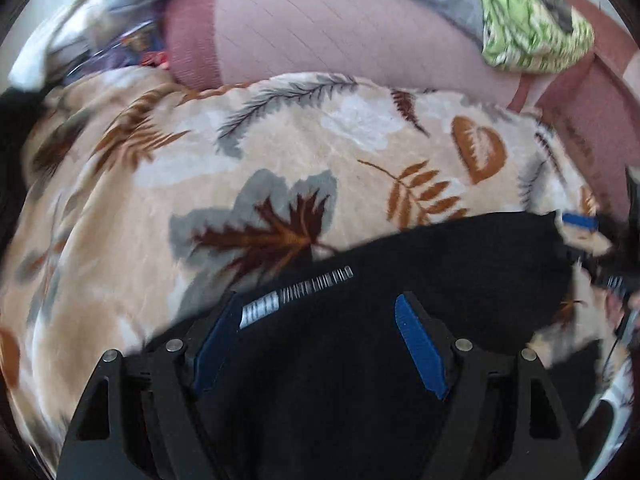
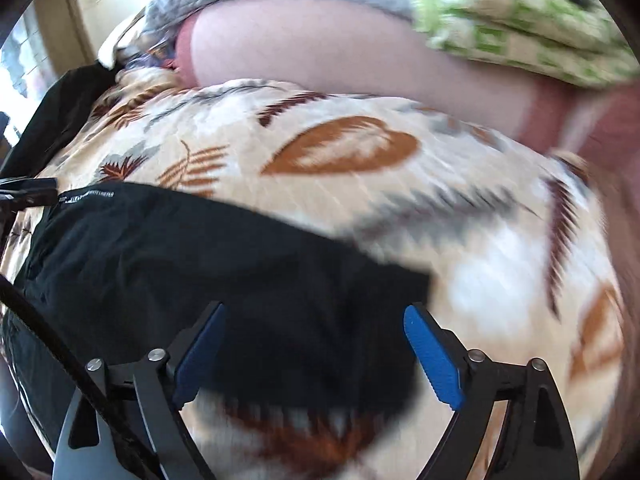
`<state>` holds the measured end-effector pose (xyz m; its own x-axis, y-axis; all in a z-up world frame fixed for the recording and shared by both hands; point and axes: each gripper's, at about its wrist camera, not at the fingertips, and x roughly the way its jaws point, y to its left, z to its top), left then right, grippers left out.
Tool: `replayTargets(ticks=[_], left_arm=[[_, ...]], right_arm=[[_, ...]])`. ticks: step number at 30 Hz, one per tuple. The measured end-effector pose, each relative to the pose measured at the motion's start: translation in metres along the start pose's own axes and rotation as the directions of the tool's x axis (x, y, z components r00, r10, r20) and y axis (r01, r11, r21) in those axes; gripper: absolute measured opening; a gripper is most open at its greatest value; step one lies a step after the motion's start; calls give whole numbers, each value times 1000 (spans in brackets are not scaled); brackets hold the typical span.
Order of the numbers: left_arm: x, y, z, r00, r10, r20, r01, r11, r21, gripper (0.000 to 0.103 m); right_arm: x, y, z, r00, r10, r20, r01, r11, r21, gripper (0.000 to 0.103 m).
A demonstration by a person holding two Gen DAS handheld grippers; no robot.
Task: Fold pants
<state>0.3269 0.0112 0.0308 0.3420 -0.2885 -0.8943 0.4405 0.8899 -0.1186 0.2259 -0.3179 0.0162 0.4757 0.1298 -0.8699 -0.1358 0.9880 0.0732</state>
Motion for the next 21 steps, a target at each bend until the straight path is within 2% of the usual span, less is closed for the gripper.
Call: replayTargets(ticks=[1, 4, 6, 7, 9, 11, 13, 14, 15, 16, 17, 18, 19, 20, 21], left_arm=[[8, 0, 5, 1000, 0, -6, 0, 1000, 14, 78], [34, 2, 15, 999, -28, -29, 29, 999, 41, 78], [53, 3, 18, 996, -46, -70, 51, 997, 62, 78], [61, 2, 18, 995, -46, -84, 52, 996, 77, 78], [65, -2, 19, 997, -42, -66, 50, 991, 125, 85], [67, -6, 20, 997, -24, -77, 36, 988, 152, 85], [67, -10, 20, 997, -13, -73, 25, 986, 167, 73], [62, -13, 18, 998, -28, -61, 38, 983, 180, 45], [58, -14, 18, 998, -40, -56, 50, 981, 188, 20], [55, -16, 17, 997, -46, -54, 55, 980, 189, 14], [49, -18, 15, 998, -51, -43, 59, 980, 192, 6], [45, -20, 13, 999, -40, -29, 45, 979, 197, 6], [42, -22, 12, 999, -36, -20, 39, 980, 195, 6], [38, -23, 9, 999, -37, -11, 39, 982, 186, 6], [31, -25, 6, 999, -40, 0, 39, 983, 180, 6]], right_arm=[[14, -1, 13, 1000, 15, -12, -15, 1000, -8, 85], [42, -5, 34, 997, 66, -32, -66, 998, 7, 85], [55, -6, 41, 994, 105, -37, -105, 994, 18, 85], [62, -6, 44, 990, 130, -46, -129, 991, 20, 85], [72, -5, 48, 987, 150, -57, -149, 989, 20, 85], [80, -1, 50, 987, 150, -62, -150, 989, 6, 86], [81, 6, 52, 987, 146, -67, -148, 989, -24, 86], [81, 9, 51, 987, 143, -71, -146, 988, -39, 84], [80, 14, 49, 987, 142, -75, -146, 987, -60, 76], [78, 23, 45, 987, 138, -82, -146, 985, -92, 54], [77, 28, 42, 989, 118, -86, -128, 985, -119, 43], [73, 35, 39, 990, 113, -83, -123, 982, -141, 18], [71, 36, 37, 985, 145, -93, -156, 980, -126, 6], [68, 36, 35, 982, 164, -96, -174, 979, -106, 6], [64, 36, 33, 985, 149, -81, -157, 983, -96, 6]])
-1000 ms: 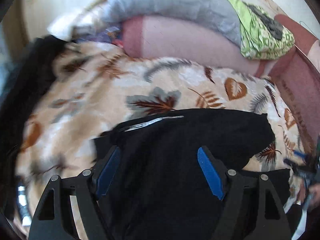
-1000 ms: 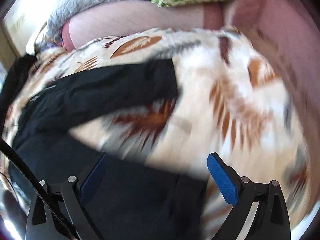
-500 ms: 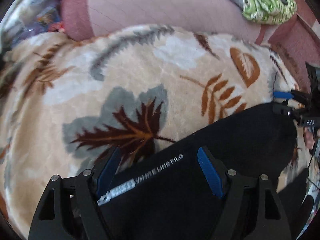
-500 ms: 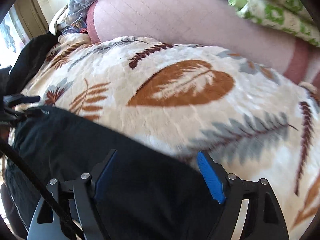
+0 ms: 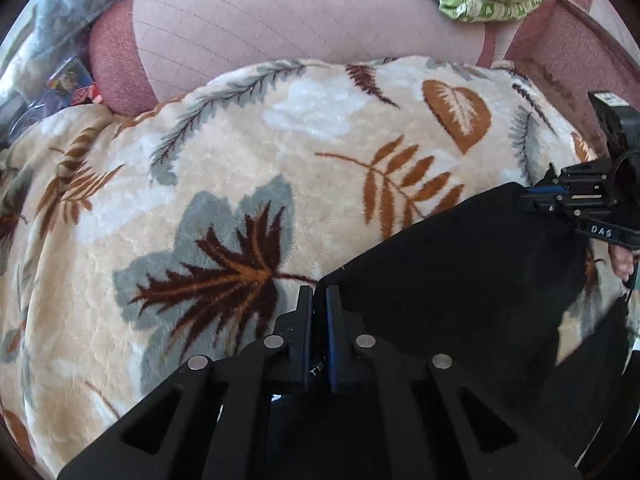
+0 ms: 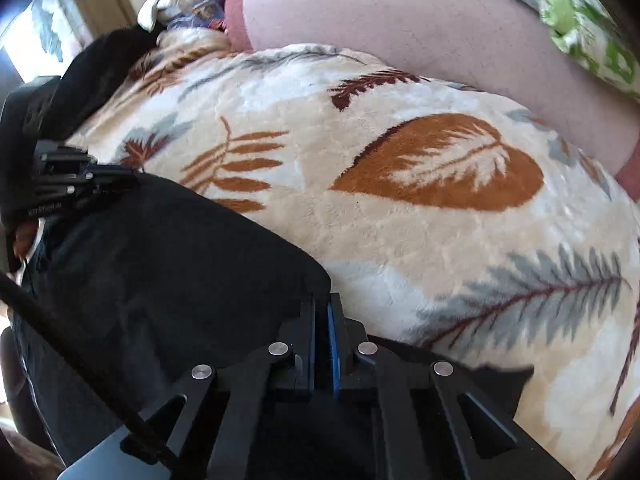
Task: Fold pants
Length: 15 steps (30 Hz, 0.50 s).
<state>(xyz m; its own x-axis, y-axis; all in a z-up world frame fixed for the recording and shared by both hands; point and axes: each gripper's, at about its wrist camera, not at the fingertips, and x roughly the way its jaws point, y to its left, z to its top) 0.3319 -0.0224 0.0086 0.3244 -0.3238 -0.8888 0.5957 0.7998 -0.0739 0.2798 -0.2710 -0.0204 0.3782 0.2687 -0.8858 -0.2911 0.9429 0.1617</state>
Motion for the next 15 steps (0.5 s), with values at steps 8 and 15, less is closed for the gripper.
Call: replayTargets(ticks=[8, 15], left_arm=[[-91, -22, -43, 987, -32, 158, 44, 996, -78, 5], [-156, -52, -120, 968, -39, 248, 76, 987, -139, 5]], right_arm=[[-61, 29, -22, 996, -24, 88, 21, 999, 39, 6], [-122, 81, -89, 990, 8, 142, -15, 999, 49, 6]])
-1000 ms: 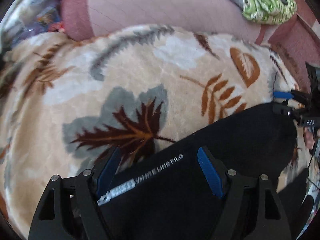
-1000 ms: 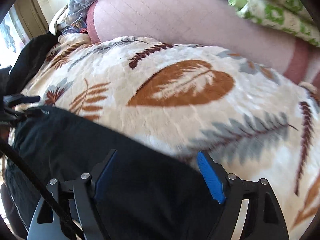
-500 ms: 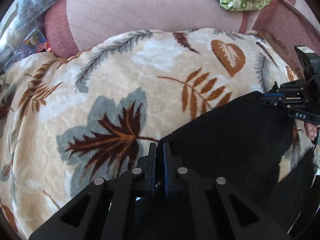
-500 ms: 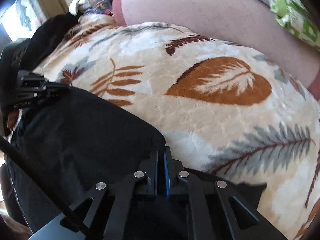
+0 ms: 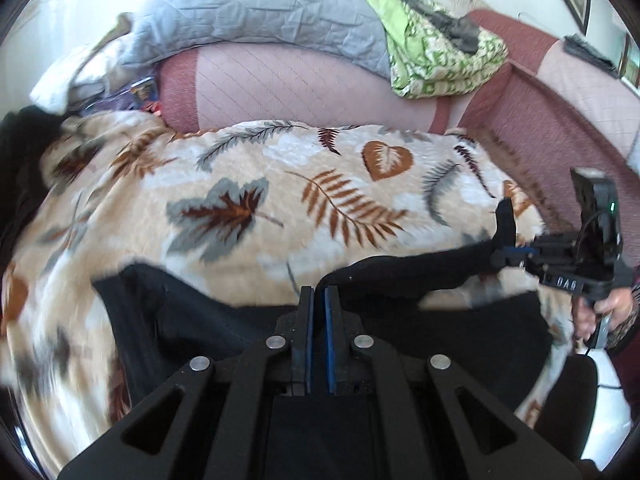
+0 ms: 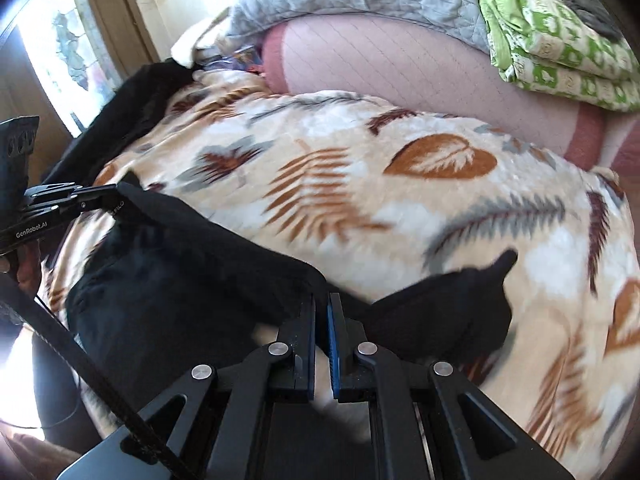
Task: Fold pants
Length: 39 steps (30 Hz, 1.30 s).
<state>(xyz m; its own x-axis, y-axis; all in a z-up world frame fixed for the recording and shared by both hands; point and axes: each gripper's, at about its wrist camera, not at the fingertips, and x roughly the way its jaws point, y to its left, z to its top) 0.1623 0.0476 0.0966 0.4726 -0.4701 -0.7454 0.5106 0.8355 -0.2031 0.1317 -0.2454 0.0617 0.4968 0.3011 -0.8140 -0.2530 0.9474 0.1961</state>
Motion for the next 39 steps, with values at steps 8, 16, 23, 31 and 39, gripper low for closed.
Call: replayTargets(ticks=[8, 16, 23, 31, 39], left_arm=[[-38, -21, -89, 1000, -20, 1, 20, 995, -96, 5], [-28, -17, -152, 996, -34, -83, 15, 976, -218, 6], [-50, -27, -170, 993, 52, -106, -68, 986, -150, 15], [-80, -28, -164, 994, 107, -35, -111, 978, -178, 33], [-85, -22, -163, 991, 130, -36, -135, 964, -228, 41]], right_arm=[[-21, 39, -95, 999, 39, -26, -37, 997, 62, 6], [-26, 39, -167, 994, 101, -31, -90, 966, 244, 7], [-44, 41, -201, 996, 79, -44, -61, 945, 320, 15], [-95, -7, -203, 992, -122, 29, 101, 912, 396, 27], [-47, -40, -165, 979, -194, -66, 205, 920, 335, 27]])
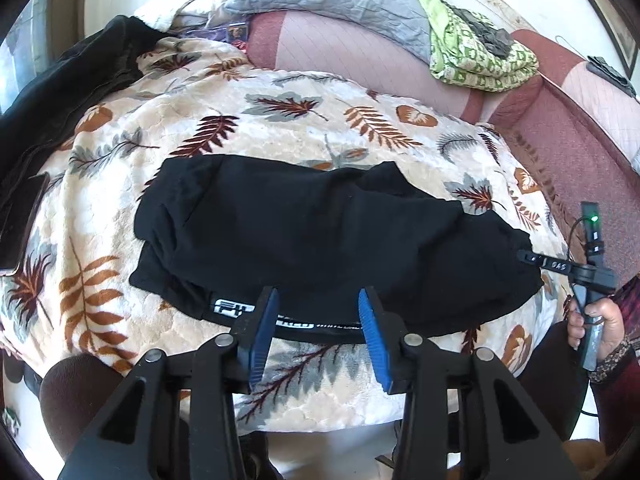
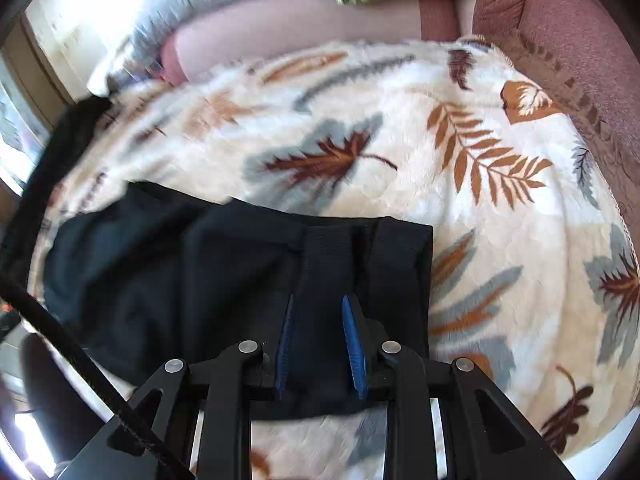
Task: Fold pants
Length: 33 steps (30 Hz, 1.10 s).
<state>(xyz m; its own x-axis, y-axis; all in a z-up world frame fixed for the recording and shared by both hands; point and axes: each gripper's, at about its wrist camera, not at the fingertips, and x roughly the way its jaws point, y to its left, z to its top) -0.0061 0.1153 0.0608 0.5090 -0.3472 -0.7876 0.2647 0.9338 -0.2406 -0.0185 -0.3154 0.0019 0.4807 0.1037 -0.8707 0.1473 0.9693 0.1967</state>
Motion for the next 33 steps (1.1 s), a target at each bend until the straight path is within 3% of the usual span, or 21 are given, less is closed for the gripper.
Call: replayTargets(ticks=[3, 4, 7, 12, 16, 20, 23, 25, 27, 28, 30, 33], left_arm=[[0, 5, 2, 1000, 0, -3, 0, 1000, -25, 41], [1, 6, 2, 1000, 0, -4, 0, 999, -32, 41], [4, 8, 3, 1000, 0, -9, -1, 999, -47, 41], [9, 10, 2, 1000, -2, -26, 1, 998, -58, 41], [10, 11, 1, 999, -4, -32, 2, 998, -65, 42], [10, 12, -1, 999, -4, -39, 1, 997, -77, 46], [9, 12, -1, 999, 0, -38, -3, 997, -76, 47], [9, 14, -1, 999, 2, -35, -5, 997, -79, 49], [10, 16, -1, 999, -1, -32, -2, 996, -88, 51], [11, 15, -1, 999, -4, -34, 1, 996, -91, 51], [15, 13, -1, 999, -12, -45, 7, 996, -93, 51], [17, 7, -2, 998, -16, -59, 11, 997, -78, 51]], right_arm=[[12, 6, -1, 1000, -20, -18, 19, 999, -26, 25], [9, 10, -2, 1000, -18, -9, 17, 999, -48, 6], [-10, 13, -5, 999, 22, 41, -20, 999, -40, 6], [-44, 0, -11, 992, -35, 123, 34, 999, 12, 6], [-47, -26, -19, 992, -88, 92, 82, 994, 71, 6], [-34, -32, -25, 990, -137, 30, 135, 989, 59, 7], [-26, -29, -25, 983, -182, -2, 182, 983, 28, 14], [-29, -28, -22, 972, -235, -10, 235, 972, 16, 35], [-42, -29, -19, 964, -263, 33, 262, 964, 33, 45], [-52, -29, -16, 961, -269, 69, 266, 963, 44, 45], [-63, -27, -9, 966, -229, 117, 224, 973, 58, 45], [-59, -18, 3, 991, -27, 131, 19, 998, 64, 45]])
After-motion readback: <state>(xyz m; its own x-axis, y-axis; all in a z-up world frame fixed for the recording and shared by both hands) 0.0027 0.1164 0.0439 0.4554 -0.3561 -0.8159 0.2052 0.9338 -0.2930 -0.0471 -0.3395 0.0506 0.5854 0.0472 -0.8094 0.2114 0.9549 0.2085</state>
